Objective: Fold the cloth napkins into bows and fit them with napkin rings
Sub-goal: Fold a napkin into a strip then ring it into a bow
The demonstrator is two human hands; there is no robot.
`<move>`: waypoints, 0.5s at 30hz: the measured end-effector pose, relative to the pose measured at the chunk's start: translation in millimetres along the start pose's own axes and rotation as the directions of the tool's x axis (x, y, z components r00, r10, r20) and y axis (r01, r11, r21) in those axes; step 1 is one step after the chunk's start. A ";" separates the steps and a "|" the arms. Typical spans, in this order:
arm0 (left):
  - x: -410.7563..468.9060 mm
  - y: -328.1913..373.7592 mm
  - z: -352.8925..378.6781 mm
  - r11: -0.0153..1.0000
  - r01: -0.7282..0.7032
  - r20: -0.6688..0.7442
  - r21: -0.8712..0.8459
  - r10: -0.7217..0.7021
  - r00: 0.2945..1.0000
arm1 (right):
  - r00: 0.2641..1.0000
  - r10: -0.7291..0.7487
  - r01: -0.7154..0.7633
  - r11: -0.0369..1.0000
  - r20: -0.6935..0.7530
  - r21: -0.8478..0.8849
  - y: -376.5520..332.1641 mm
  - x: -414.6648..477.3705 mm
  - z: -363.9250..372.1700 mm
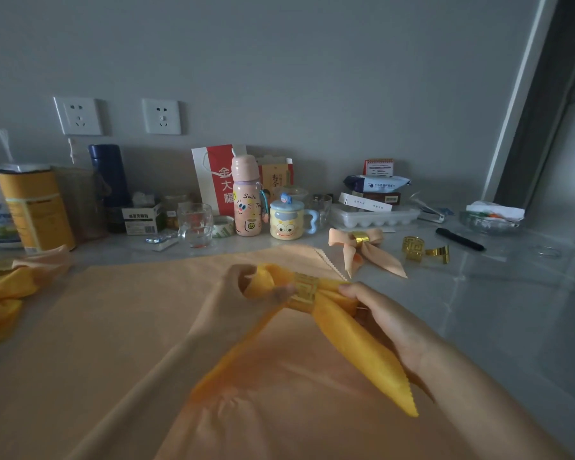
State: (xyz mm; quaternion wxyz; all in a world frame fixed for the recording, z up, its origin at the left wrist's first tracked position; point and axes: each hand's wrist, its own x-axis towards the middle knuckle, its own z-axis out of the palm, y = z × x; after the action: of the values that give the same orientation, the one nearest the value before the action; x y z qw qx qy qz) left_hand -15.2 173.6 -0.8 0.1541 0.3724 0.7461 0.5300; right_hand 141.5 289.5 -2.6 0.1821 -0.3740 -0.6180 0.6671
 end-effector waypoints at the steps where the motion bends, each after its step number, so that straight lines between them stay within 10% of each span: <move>1: 1.1 0.2 0.2 0.995 0.059 -0.009 -0.084 -0.060 0.998 | 1.000 -0.023 0.023 1.000 -0.007 -0.001 -1.2 2.1 2.5; 10: -4.9 2.5 1.4 0.613 0.397 0.220 -0.683 -0.345 0.912 | 0.981 -0.187 0.179 0.975 0.048 0.133 1.4 9.3 34.9; 15: -7.8 3.4 10.2 0.825 0.255 -0.113 -0.503 -0.356 0.928 | 0.979 -0.175 0.159 0.977 0.102 0.144 12.3 12.2 40.0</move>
State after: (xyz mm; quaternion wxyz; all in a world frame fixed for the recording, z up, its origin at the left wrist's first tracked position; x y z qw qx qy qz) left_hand -2.2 175.5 -2.9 0.2482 0.1417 0.6530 0.7014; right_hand 107.3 268.5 -19.5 0.2269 -0.2686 -0.6100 0.7101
